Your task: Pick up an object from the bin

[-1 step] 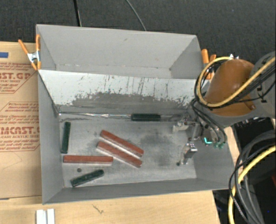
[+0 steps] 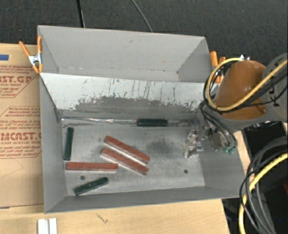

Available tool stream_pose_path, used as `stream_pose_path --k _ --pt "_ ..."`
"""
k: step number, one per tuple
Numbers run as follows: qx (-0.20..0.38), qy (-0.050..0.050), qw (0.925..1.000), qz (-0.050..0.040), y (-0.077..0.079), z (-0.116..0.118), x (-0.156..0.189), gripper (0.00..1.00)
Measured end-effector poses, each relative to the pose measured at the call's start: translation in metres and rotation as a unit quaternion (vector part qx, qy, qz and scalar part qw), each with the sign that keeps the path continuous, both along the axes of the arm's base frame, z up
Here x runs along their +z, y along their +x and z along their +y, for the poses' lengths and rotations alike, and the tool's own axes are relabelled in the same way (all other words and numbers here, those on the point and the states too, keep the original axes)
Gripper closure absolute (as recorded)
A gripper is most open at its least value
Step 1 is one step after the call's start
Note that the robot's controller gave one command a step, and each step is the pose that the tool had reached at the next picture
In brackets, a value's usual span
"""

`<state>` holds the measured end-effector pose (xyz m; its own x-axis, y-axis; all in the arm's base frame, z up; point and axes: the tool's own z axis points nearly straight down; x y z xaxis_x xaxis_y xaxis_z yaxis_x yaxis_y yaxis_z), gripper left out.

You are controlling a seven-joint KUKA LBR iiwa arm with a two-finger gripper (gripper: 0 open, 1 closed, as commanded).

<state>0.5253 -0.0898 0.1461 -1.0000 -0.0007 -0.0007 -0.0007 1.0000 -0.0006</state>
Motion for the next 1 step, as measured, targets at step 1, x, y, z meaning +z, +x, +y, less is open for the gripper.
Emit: stream_pose_path --k 1 --pt "0.0 0.0 1.0 0.0 0.0 0.0 0.0 0.0"
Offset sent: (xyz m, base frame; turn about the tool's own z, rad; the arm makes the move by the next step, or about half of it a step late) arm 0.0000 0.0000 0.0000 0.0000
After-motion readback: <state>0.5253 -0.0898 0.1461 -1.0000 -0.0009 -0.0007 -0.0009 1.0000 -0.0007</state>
